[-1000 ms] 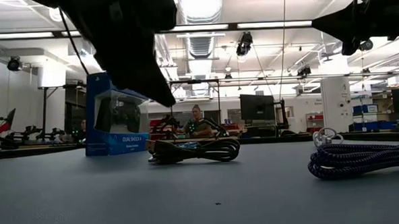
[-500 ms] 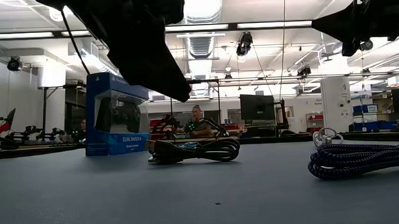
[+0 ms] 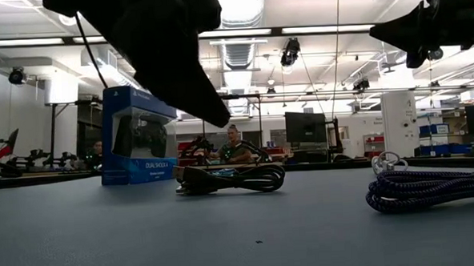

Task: Pick and place USB-C Cables
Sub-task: Put the black charger cable into the yellow bin

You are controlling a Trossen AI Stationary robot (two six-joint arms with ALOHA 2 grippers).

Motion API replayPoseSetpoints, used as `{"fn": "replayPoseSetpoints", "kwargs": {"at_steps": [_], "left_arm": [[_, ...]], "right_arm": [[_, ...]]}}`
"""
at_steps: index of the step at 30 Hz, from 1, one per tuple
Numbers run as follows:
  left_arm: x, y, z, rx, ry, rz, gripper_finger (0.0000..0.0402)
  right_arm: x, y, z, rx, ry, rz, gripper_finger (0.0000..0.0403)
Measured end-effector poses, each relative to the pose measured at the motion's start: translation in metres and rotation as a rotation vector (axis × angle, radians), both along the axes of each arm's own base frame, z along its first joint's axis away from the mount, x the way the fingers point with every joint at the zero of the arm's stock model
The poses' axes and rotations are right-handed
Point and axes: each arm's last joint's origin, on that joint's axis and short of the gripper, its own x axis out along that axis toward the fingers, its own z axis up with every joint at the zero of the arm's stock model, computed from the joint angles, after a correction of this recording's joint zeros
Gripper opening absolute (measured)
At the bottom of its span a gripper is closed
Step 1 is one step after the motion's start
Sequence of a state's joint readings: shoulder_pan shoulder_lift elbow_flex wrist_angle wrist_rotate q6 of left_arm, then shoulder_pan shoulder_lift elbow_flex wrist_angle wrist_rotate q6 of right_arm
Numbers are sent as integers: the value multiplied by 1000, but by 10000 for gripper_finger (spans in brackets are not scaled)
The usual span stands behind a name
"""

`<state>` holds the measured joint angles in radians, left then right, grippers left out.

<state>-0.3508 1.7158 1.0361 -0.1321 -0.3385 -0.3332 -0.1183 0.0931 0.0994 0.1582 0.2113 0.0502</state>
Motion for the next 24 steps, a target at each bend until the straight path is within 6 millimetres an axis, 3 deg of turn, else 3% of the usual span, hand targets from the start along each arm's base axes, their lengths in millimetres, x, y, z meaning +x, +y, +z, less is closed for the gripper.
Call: {"fn": "replayPoseSetpoints", "kwargs": {"at_steps": [10,24], "left_arm": [[18,4,-17,42,-59,-27,233],[19,18,-36,57,-11,5,233]], "right_arm": [[0,0,-1,-22,15,-7,9],[0,-1,-3,-36,44,-35,9]]}}
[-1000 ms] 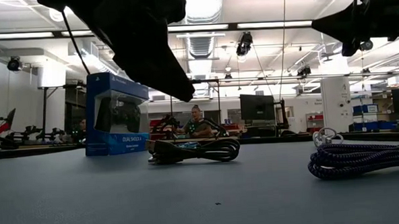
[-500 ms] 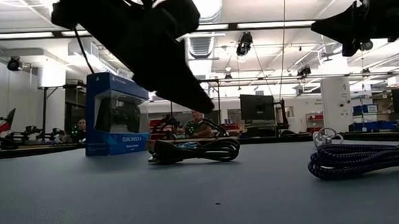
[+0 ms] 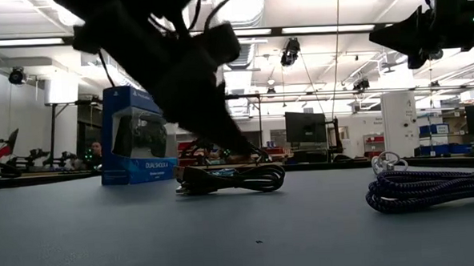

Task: Pick and place USB-C Cables
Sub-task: Put the black charger cable into the yellow bin

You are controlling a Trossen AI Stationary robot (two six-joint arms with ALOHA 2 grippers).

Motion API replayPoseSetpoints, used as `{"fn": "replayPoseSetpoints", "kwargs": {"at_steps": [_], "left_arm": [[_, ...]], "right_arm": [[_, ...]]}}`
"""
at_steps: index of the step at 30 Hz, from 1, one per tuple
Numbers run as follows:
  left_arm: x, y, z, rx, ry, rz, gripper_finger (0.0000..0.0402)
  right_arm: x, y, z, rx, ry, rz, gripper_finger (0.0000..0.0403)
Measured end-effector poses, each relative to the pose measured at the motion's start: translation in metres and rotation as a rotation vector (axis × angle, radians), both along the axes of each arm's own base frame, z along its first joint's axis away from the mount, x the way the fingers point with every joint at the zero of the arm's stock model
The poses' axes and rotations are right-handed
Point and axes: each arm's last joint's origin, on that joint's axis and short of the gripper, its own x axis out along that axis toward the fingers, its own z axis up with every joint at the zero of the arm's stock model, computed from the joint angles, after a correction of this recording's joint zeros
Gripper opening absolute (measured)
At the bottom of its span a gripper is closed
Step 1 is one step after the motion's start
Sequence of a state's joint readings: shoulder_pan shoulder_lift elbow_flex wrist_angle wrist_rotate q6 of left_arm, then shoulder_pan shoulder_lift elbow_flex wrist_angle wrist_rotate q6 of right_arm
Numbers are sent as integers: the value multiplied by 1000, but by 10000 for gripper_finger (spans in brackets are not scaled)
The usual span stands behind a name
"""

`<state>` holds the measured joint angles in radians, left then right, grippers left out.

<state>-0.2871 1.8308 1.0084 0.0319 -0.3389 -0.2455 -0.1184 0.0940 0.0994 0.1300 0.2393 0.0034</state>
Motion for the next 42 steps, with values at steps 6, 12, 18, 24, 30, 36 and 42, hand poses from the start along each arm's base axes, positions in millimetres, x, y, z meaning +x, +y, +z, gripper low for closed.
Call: {"fn": "replayPoseSetpoints", "kwargs": {"at_steps": [6,12,18,24,30,36,42], "left_arm": [[1,-2,-22,12,63,3,233],[4,3,-27,10,66,14,226],[4,3,-27,10,68,14,183],[4,3,-28,10,72,14,136],[4,3,-28,3,74,7,96],[4,2,-28,0,75,2,48],[1,2,-17,1,59,-4,25]], "right_arm": [[0,0,-1,5,12,1,9],[0,0,-2,-13,26,-2,9],[0,0,-2,-10,26,-1,9],[0,0,-2,-2,23,0,9],[0,0,-2,-1,23,0,9],[0,0,-2,-1,25,0,9],[0,0,-2,-1,26,0,9]]}}
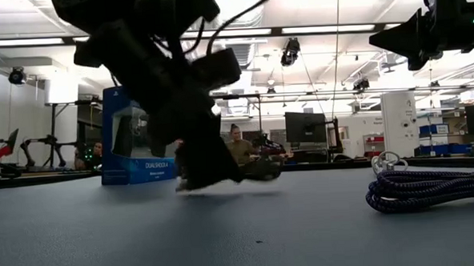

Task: Pick and place USB-C Cables
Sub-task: Put the black charger cable into the yellow bin

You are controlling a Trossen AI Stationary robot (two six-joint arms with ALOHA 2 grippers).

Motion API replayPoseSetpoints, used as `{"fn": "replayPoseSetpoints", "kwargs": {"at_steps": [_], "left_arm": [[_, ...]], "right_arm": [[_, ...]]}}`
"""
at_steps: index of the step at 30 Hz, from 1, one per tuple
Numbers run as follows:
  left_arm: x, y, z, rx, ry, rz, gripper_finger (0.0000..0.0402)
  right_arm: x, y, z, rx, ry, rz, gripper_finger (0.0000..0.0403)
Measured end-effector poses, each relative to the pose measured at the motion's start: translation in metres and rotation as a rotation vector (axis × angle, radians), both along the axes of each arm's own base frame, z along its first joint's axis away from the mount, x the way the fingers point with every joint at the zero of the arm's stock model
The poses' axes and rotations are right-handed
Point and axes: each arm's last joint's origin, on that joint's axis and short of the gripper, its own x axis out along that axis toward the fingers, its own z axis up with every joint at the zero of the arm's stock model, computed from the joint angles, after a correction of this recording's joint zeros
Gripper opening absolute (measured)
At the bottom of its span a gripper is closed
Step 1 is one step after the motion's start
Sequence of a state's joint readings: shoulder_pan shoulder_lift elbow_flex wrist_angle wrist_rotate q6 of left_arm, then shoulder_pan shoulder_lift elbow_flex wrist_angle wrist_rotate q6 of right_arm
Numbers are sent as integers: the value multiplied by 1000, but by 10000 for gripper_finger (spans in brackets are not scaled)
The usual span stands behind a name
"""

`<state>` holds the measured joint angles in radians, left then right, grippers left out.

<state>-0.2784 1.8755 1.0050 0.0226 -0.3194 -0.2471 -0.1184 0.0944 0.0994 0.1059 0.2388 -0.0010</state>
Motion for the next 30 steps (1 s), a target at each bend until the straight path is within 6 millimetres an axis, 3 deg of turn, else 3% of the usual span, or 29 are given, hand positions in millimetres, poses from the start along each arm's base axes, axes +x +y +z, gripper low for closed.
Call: {"fn": "replayPoseSetpoints", "kwargs": {"at_steps": [11,19,30], "left_arm": [[-18,-9,36,17,19,-56,25],[-31,-9,76,-10,-33,-79,26],[-82,-16,131,-56,-55,-151,27]], "right_arm": [[0,0,-1,15,1,2,9],[0,0,-3,12,22,-3,9],[0,0,-3,12,24,-7,9]]}}
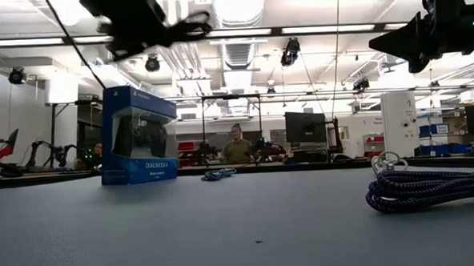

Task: Pick and place USB-C Cables
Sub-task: Put the black charger cable into the yellow bin

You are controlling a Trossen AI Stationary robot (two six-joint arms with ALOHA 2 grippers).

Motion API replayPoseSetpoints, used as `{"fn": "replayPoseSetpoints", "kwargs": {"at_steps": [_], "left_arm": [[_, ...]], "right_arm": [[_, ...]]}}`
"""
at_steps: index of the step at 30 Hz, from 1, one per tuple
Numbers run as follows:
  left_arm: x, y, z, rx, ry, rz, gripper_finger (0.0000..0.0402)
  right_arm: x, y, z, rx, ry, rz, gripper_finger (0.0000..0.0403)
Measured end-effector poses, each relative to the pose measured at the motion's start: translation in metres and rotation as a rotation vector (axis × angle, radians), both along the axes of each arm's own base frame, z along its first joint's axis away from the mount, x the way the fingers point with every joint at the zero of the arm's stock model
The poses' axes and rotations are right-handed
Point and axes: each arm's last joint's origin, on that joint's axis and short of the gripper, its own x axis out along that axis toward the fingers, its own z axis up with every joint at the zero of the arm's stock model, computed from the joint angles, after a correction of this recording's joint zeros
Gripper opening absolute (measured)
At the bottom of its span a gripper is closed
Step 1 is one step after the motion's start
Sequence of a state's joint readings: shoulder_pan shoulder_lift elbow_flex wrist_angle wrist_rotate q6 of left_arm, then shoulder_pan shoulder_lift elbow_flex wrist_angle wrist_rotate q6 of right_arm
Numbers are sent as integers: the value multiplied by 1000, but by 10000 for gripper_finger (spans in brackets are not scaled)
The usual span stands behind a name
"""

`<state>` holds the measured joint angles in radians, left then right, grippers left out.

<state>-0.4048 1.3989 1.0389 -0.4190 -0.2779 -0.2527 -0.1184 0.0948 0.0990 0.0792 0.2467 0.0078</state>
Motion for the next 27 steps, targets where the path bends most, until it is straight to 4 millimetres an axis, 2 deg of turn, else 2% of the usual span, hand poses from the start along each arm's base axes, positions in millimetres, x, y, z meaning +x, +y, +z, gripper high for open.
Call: {"fn": "replayPoseSetpoints", "kwargs": {"at_steps": [5,13,16,20,27], "left_arm": [[-26,-6,13,1,36,-67,27],[-61,-22,19,18,121,-186,27],[-72,-25,19,-29,175,-142,27],[-84,-26,10,-38,289,-74,27],[-95,-35,9,-55,354,-108,27]], "right_arm": [[0,0,0,1,3,0,9],[0,0,-2,3,17,-1,9],[0,0,-2,2,21,-9,9],[0,0,-2,2,21,-9,9],[0,0,-2,2,22,-10,9]]}}
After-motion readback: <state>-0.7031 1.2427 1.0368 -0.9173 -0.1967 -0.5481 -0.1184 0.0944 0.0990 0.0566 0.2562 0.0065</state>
